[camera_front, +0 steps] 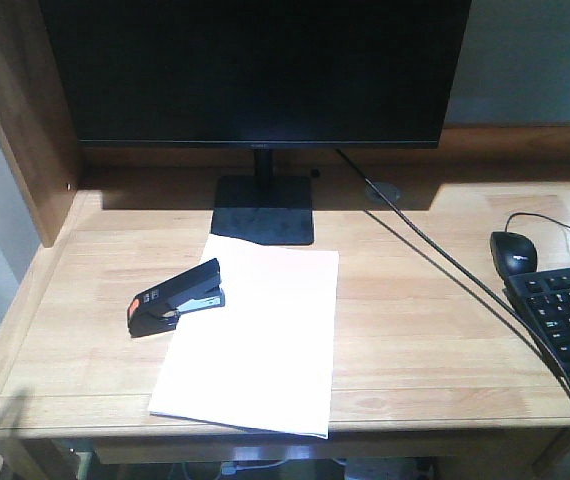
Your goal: Grab stapler and paper to desk for stapling
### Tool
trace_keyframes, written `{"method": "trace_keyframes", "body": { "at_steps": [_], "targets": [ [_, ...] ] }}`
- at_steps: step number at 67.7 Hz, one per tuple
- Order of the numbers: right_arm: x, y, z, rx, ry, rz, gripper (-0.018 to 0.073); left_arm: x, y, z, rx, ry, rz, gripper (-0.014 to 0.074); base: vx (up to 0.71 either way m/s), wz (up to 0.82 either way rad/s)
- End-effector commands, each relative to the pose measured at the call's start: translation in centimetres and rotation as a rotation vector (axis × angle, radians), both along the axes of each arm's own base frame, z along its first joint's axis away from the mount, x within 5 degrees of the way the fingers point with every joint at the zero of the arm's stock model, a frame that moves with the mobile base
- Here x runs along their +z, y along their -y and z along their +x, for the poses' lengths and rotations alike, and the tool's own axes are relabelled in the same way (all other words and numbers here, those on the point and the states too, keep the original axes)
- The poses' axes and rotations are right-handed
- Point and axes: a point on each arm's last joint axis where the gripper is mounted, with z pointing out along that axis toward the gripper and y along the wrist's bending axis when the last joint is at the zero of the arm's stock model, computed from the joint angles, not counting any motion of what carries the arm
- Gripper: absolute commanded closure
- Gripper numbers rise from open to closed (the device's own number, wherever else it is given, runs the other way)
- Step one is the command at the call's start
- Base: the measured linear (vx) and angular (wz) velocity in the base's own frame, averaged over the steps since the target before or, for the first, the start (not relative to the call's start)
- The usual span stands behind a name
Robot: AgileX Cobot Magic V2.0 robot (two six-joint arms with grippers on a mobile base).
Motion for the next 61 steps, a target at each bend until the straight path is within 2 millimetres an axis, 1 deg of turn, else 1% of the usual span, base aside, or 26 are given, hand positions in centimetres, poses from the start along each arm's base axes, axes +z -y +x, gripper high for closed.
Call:
{"method": "trace_keyframes", "body": {
  "at_steps": [1, 8, 12, 16, 20, 26, 30, 36, 61],
  "targets": [
    [1.0, -0.2, -0.1, 0.019, 0.034, -0.016, -0.0031, -0.5, -0.1, -2.2, -0.004, 0.11, -0.028, 0.0603, 0.0, 0.0],
    [1.0, -0.2, -0.1, 0.019, 0.034, -0.016, -0.0031, -3.1, -0.3, -4.4, -0.004, 0.112, -0.028, 0.0603, 0.0, 0.0],
    [1.0, -0.2, -0.1, 0.019, 0.034, -0.016, -0.0031, -4.3, -0.4, -5.5, -0.007, 0.133, -0.054, 0.0603, 0.0, 0.0],
    [1.0, -0.2, -0.1, 0.019, 0.034, -0.016, -0.0031, -5.9, -0.4, -6.5, -0.011, 0.15, -0.094, 0.0603, 0.0, 0.0],
    [1.0, -0.2, -0.1, 0.019, 0.034, -0.016, -0.0031, -6.9, -0.4, -7.4, -0.014, 0.189, -0.133, 0.0603, 0.0, 0.0],
    [1.0, -0.2, -0.1, 0.019, 0.034, -0.016, -0.0031, -8.9, -0.6, -8.4, -0.011, 0.232, -0.14, 0.0603, 0.0, 0.0],
    [1.0, -0.2, -0.1, 0.019, 0.034, -0.016, -0.0031, -9.9, -0.6, -8.9, -0.01, 0.269, -0.139, 0.0603, 0.0, 0.0],
    [1.0, -0.2, -0.1, 0.019, 0.034, -0.016, -0.0031, -10.7, -0.7, -9.4, -0.008, 0.319, -0.143, 0.0603, 0.0, 0.0],
    [1.0, -0.2, -0.1, 0.019, 0.034, -0.016, -0.0031, -10.8, -0.7, -9.5, -0.01, 0.304, -0.142, 0.0603, 0.0, 0.0]
  ]
}}
